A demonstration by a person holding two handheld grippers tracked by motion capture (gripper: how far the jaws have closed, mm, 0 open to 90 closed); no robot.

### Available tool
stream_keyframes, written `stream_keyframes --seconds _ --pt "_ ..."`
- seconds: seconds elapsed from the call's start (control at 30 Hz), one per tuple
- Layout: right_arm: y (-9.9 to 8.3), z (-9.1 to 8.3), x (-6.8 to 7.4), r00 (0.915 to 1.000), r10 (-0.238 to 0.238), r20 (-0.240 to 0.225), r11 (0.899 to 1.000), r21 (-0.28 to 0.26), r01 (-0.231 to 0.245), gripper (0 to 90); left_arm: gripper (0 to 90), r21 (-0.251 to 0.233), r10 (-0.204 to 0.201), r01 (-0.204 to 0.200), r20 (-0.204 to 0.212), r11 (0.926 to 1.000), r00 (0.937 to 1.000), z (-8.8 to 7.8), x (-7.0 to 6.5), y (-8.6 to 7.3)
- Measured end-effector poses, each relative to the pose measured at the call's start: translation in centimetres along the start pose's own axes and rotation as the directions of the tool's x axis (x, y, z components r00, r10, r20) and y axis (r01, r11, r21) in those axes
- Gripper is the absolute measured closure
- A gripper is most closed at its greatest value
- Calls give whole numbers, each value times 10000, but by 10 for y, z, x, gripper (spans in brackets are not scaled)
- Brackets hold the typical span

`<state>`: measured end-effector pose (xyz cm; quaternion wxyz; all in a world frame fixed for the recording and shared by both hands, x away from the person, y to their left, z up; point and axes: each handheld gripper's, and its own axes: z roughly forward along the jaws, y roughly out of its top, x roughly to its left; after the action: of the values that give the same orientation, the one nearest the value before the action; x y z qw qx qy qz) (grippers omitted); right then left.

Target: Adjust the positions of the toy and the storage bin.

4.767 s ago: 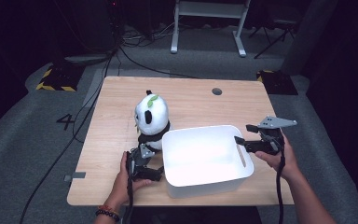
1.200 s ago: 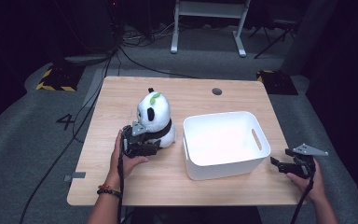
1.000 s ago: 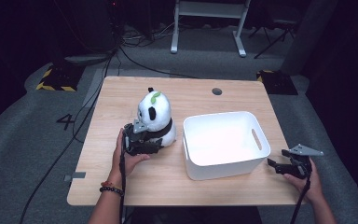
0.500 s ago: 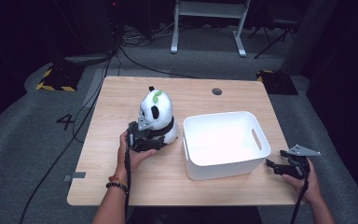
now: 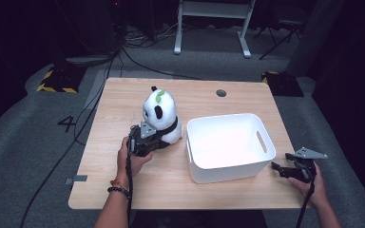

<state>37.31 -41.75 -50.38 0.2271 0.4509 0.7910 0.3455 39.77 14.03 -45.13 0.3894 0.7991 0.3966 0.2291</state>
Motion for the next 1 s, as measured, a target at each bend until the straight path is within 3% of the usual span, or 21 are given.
stream_keyframes --seconds 0.1,0.13,0.27,0.63,1.0 --pt "0 0 -1 10000 20 -16 10000 27 -20 208 702 -165 -83 83 -1 9998 10000 -2 -1 -3" --pt "0 0 -1 10000 -29 -24 10000 4 29 207 704 -199 110 -112 -101 9997 9999 -4 1 -4" --pt "0 1 -2 10000 12 -39 10000 17 -11 206 714 -555 -69 64 -88 9984 9999 -9 1 -3" --pt "0 1 -2 9999 137 -103 9999 69 -136 206 726 -1284 67 -35 246 9917 9997 -27 -5 7" --pt "0 1 -2 9998 159 -118 9999 60 -159 208 728 -1690 222 -163 331 9855 9992 -38 -10 16"
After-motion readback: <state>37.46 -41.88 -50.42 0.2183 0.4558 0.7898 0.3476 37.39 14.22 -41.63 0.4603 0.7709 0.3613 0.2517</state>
